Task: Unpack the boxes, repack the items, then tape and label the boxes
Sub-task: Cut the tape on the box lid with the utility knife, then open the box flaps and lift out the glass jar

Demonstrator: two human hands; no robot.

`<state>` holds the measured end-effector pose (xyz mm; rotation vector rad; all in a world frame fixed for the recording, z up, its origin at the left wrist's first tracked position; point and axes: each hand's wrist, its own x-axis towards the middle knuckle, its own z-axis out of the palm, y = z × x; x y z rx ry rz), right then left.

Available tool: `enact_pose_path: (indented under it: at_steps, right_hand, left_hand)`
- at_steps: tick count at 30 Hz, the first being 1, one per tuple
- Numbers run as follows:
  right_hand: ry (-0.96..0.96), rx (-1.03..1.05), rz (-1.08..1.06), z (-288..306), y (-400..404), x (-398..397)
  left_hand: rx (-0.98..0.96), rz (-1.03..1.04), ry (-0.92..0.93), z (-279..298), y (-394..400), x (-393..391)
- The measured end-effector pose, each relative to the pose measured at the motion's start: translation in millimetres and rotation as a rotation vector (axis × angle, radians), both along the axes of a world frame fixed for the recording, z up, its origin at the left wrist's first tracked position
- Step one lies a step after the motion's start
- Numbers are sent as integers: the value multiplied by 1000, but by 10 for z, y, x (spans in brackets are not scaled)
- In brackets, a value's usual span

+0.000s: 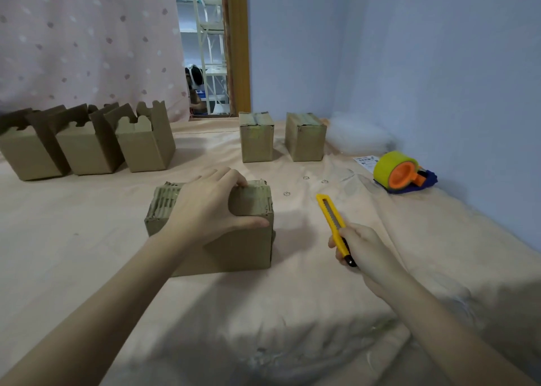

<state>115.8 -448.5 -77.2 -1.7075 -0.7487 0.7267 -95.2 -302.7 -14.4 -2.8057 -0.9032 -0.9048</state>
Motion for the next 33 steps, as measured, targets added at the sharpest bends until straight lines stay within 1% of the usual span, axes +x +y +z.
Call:
enact_pose_path:
  at_steps: [3,5,9,12,16,18,19,21,22,25,27,31,32,33]
  right_hand:
    - [0,-28,-41,-32,98,40]
    - [-62,-25,-58,-83,160,81]
    - [-484,-177,-70,-156,222,217]
    - [-607,-242,-47,-163,286,235]
    - [-952,-369,-69,-183,319,234]
    - [-1135,-464,-79,-163,330,237]
    - [-1227,-483,-91,-152,343,230]
    - [-1338,-470,-108,-145,366,195]
    - [-1373,-459,-128,-151,366,192]
    - [-1330,-560,-118,-209,357,218]
    - [-1335,-552,-145,-217,354,255]
    - [-1296,-607,-86,-191,344,282]
    - [-1300,-584,-100,-152,333,269]
    - [-1305,-519,-114,-108,323,245]
  left_hand:
    - [-27,-12,-10,12,-16,109]
    - [-44,-19,-16,9,-27,188]
    - [-65,-6,-2,20,-93,318]
    - [-88,24,22,18,-125,359]
    - [-75,49,52,-2,-143,363]
    - [-73,60,63,-6,-152,364]
    - [-75,64,65,-4,-158,365]
    - [-80,72,69,-2,-169,367]
    - [-82,77,74,-5,-174,366]
    - [-82,82,86,-15,-191,358]
    - [-64,86,99,-23,-197,352]
    - [-48,44,119,-31,-188,288]
    - [-38,20,114,-28,-182,243]
    - [-21,-2,102,-19,-177,186]
